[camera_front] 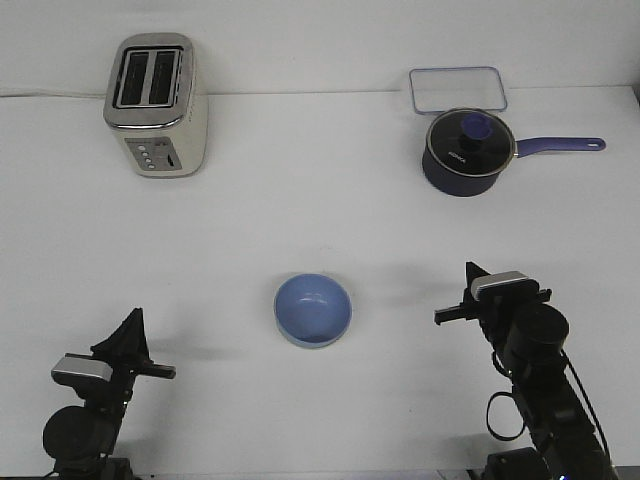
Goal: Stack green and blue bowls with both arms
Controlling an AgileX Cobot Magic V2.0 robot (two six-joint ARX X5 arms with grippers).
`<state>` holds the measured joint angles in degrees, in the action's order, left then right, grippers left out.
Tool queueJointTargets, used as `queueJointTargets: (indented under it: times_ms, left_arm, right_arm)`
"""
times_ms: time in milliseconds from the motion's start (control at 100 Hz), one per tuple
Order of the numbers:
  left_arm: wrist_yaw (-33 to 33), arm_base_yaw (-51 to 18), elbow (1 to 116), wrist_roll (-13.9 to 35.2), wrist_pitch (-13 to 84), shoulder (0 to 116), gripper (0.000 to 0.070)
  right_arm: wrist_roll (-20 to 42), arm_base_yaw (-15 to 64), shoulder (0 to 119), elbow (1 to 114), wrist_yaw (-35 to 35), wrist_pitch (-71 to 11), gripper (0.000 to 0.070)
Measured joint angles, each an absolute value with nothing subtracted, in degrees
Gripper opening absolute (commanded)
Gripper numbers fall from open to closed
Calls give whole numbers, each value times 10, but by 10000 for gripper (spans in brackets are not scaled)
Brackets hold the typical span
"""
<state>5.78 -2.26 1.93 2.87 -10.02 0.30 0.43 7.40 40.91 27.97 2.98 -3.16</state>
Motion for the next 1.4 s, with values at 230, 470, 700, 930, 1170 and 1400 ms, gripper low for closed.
queueJointTargets:
  times_ms: [230, 470, 700, 930, 1170, 1400]
  left_arm:
    - [58, -23, 19, 29, -100, 3, 12]
    - [58, -23, 19, 29, -99, 3, 12]
    - [58, -23, 19, 29, -99, 3, 12]
    - [58, -23, 19, 29, -99, 3, 12]
    - [58, -23, 19, 29, -99, 3, 12]
    - [58, -23, 19, 29, -99, 3, 12]
  right_arm:
    - [4, 74, 402, 280, 28, -37, 9]
    - [4, 69, 320, 269, 28, -26, 9]
    - [4, 42, 199, 199, 28, -30, 9]
    - [4, 18, 79, 130, 28, -31, 9]
    - [4, 14, -1, 67, 28, -22, 9]
    - [4, 14, 1, 8, 28, 38, 9]
